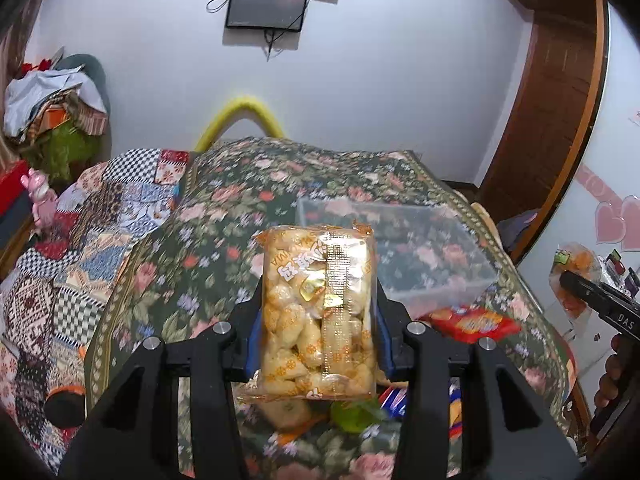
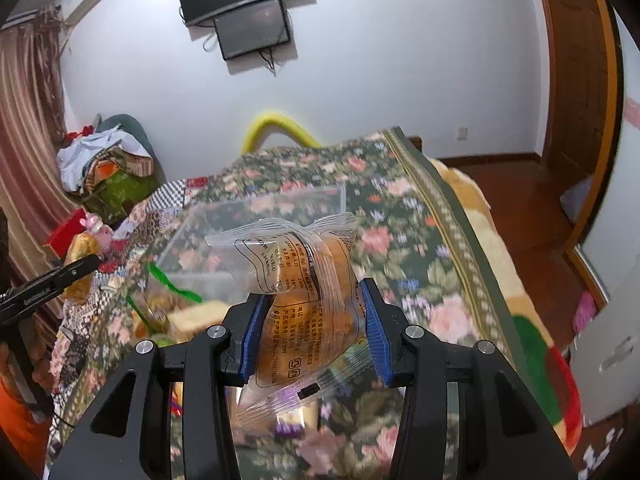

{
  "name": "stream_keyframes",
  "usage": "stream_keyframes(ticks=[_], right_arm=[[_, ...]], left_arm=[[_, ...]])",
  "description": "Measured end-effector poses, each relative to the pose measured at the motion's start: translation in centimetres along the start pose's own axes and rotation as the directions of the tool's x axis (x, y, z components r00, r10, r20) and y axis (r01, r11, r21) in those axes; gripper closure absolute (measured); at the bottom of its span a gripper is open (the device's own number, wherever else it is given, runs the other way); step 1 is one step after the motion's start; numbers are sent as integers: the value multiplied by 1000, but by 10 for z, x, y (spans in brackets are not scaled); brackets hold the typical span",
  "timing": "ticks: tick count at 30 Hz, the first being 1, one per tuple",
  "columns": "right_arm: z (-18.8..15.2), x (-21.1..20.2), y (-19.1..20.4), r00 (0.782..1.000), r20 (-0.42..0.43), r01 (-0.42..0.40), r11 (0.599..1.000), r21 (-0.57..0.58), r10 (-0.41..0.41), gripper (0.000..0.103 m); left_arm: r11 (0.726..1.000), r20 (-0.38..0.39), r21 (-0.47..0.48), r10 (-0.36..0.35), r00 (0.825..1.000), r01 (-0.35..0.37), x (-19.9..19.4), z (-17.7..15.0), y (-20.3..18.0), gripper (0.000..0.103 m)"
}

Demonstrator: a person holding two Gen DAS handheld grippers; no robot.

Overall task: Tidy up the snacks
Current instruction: 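Carry both bags over the clear box and open both tools to drop them in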

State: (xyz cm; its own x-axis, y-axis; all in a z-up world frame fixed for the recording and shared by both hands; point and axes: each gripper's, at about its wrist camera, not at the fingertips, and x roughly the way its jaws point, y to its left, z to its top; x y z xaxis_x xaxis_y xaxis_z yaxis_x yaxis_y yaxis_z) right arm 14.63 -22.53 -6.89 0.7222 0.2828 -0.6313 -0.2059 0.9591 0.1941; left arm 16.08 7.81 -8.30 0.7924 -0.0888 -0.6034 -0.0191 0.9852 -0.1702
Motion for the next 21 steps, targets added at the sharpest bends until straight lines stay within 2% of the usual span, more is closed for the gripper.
stream_keyframes(ticks=[6,11,21], right_arm=[[21,12,9,999,33,-24,999,-28,24,61],[31,29,16,999,28,-39,998,-41,40,61],[38,77,25,997,-63,-52,996,-68,47,61]], left_arm=[[1000,-3,-5,-21,1000,21,18,22,-13,59],[1000,-24,1,-20,1000,20,44,37,-21,59],[1000,-115,-1,-16,993,16,102,49,-33,59]])
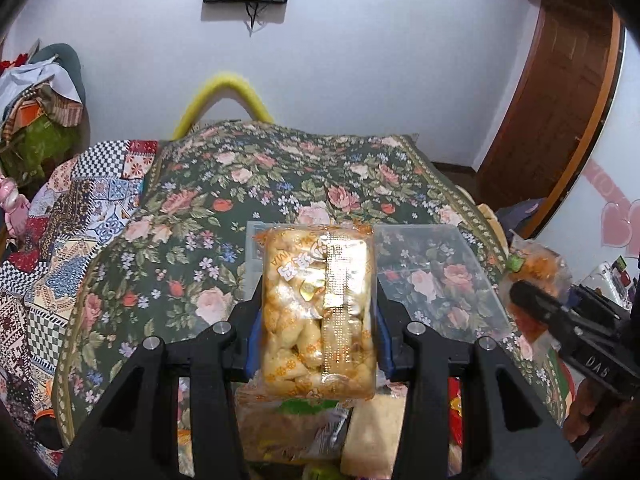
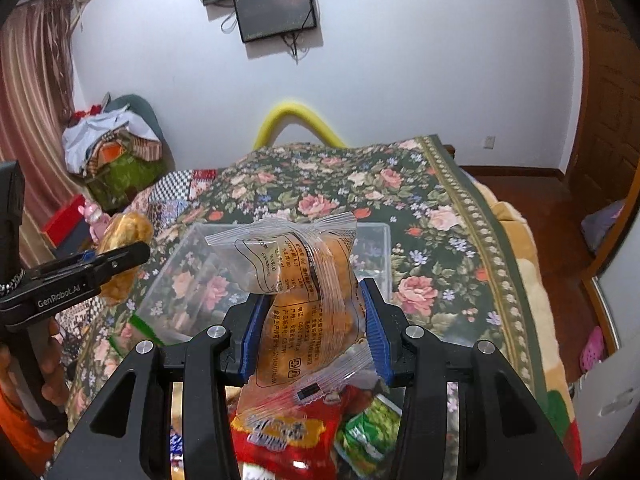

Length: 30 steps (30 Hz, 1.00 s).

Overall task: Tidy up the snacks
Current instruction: 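Carry both bags over the clear box and open both tools to drop them in, then withdraw both open tools from the clear box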

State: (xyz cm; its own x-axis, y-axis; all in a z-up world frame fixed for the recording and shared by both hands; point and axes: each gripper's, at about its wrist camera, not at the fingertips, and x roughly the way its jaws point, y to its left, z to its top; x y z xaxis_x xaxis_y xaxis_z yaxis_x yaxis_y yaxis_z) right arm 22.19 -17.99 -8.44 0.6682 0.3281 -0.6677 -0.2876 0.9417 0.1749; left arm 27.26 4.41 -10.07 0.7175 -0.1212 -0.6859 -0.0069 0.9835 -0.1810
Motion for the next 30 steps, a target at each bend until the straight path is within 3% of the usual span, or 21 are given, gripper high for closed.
stream_keyframes(ticks=[9,18,25,30], right_arm=[[6,42,-3,991,-133,-20,1000,-9,19,61],[6,63,-2,978,-209,-23,998,-60,10,60],[8,61,-1,976,-216,-17,998,-57,4,52],[13,46,0,984,-179,-15,998,-58,4,46]], left_arm=[[999,-113,40,22,993,-18,52,-2,-7,59],[997,-173,82,28,984,-13,74,-11,-12,59],[997,-141,81,18,990,-6,59,-8,-12,55],[997,-86,74,5,996,2,31,-1,-12,45]])
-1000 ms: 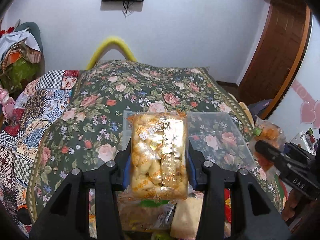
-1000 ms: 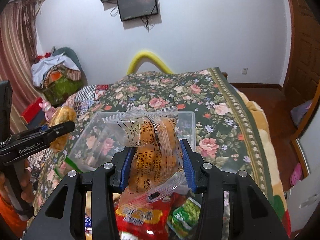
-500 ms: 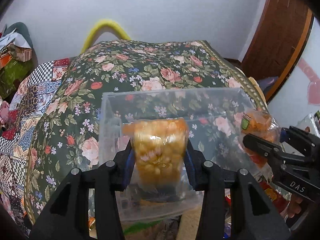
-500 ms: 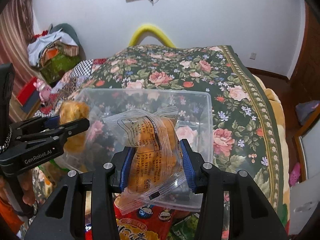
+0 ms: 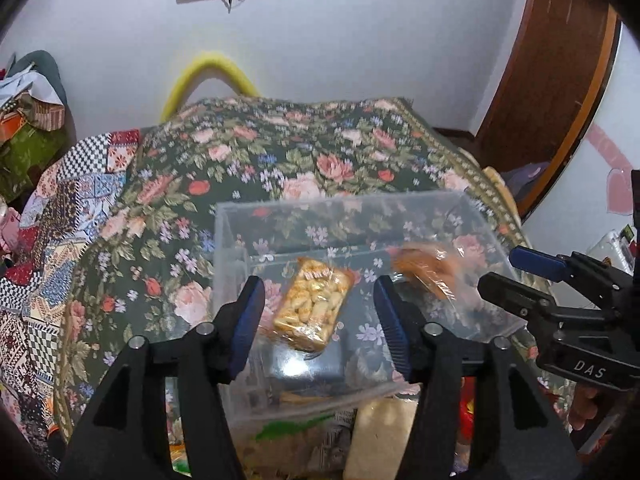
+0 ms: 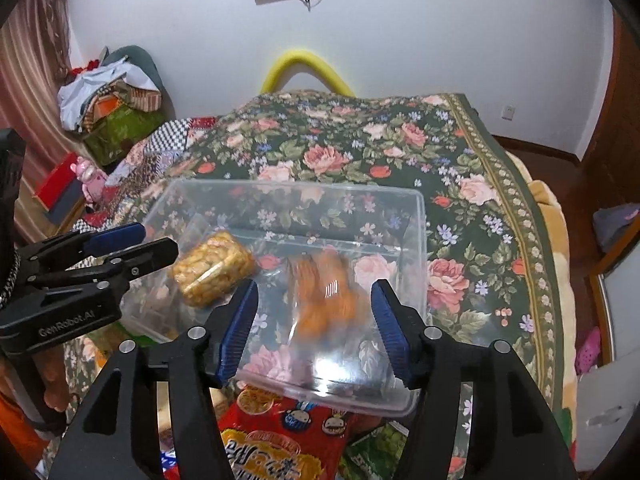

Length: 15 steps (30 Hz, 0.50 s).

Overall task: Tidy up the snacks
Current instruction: 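Withdraw both open tools from the clear box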

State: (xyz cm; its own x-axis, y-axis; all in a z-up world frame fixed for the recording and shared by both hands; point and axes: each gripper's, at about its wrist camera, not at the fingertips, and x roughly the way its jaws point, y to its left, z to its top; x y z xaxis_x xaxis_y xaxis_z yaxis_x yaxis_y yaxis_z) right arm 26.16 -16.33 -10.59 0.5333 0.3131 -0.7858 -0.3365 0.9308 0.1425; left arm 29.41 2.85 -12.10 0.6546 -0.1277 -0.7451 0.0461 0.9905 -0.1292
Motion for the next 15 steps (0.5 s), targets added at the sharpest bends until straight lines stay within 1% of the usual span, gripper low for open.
stream_keyframes(ticks=[4,6,8,12,15], right_arm=[[0,-20,2,999,43,13,1000,-6,-12,45],[-1,-29,2,998,58,14,1000,-6,-14,43],[-3,-39,1,997,76,8,1000,0,-8,42],[-10,-57,0,994,104,14,1000,5,-14,39],[-17,-67,-2,993,116,20,1000,10,-21,39]], left_arm=[[1000,39,6,1,999,-2,-28,-1,3,38],[1000,52,9,9,999,-10,-40,-5,6,31],[1000,64,13,25,998,-25,-54,-10,10,27],[999,67,9,47,997,-47,-73,-23,23,17],[998,57,-13,60,997,-59,-83,-37,36,13]])
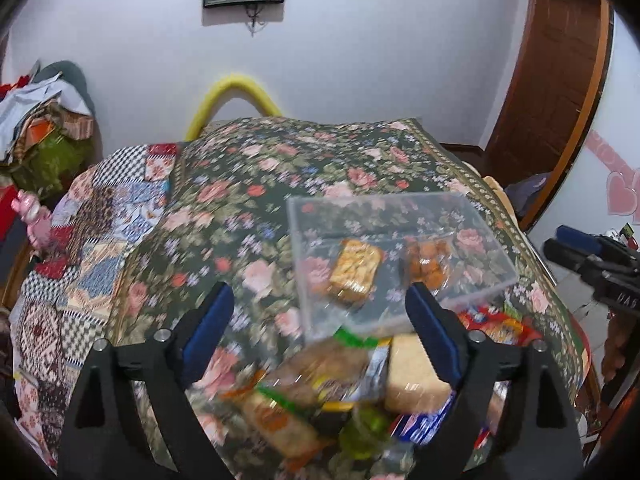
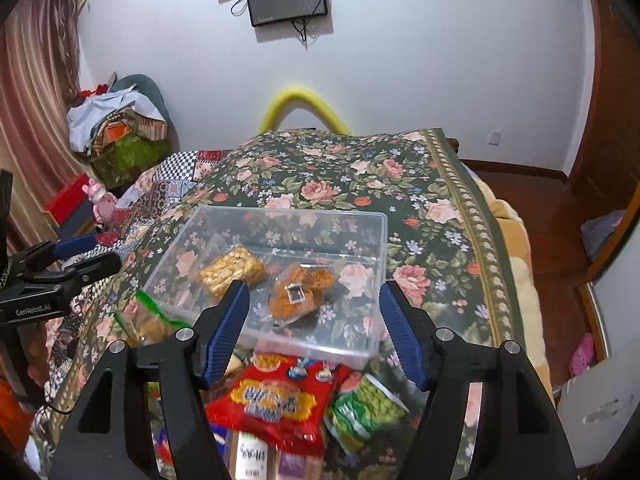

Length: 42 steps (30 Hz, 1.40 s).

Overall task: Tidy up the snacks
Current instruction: 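Withdraw both open tools from the clear box, then grasp the white rice cake with the left tool while the right tool grasps the green pea bag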

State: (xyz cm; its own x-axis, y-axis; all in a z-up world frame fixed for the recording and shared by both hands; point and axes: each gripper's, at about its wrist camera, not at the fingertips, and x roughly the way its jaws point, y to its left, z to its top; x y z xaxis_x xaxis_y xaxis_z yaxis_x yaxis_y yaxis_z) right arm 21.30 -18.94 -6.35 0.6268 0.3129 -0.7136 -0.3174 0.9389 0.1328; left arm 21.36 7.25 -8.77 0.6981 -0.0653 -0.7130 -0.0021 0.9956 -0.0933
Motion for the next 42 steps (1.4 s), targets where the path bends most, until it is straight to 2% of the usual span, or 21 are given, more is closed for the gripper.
stream_keyframes(ticks=[8,14,19,22,28,34,37,42], right_arm=[[-27,-15,-17,999,-23,40,999,34,-39,37],[-54,-4,-38,992,-100,85,993,86,-76,33],[-75,10,-57,982,-164,113,982,152,-88,33],[-82,19,-67,977,-197,122,975,184,-85,33],[-87,42,-74,968,-238,125,971,204,-74,33],[-86,52,-72,971,-237,69,967,246,-9,34],[-88,55,-70,971,-236,42,963,268,23,33],[-93,61,-66,969,-246,43,964,263,24,34]], left_arm=[[997,-84,-63,47,995,-52,1,-42,35,13],[992,-147,-98,61,987,-76,16,-70,49,13],[993,-215,-87,53,975,-74,39,-93,46,13],[994,-243,-83,45,969,-67,52,-101,41,13],[993,-263,-62,85,961,-105,67,-113,42,13],[989,-264,-99,79,961,-109,66,-122,60,13],[988,-247,-108,86,965,-115,62,-123,66,17],[987,-240,-128,63,969,-96,65,-122,72,33]])
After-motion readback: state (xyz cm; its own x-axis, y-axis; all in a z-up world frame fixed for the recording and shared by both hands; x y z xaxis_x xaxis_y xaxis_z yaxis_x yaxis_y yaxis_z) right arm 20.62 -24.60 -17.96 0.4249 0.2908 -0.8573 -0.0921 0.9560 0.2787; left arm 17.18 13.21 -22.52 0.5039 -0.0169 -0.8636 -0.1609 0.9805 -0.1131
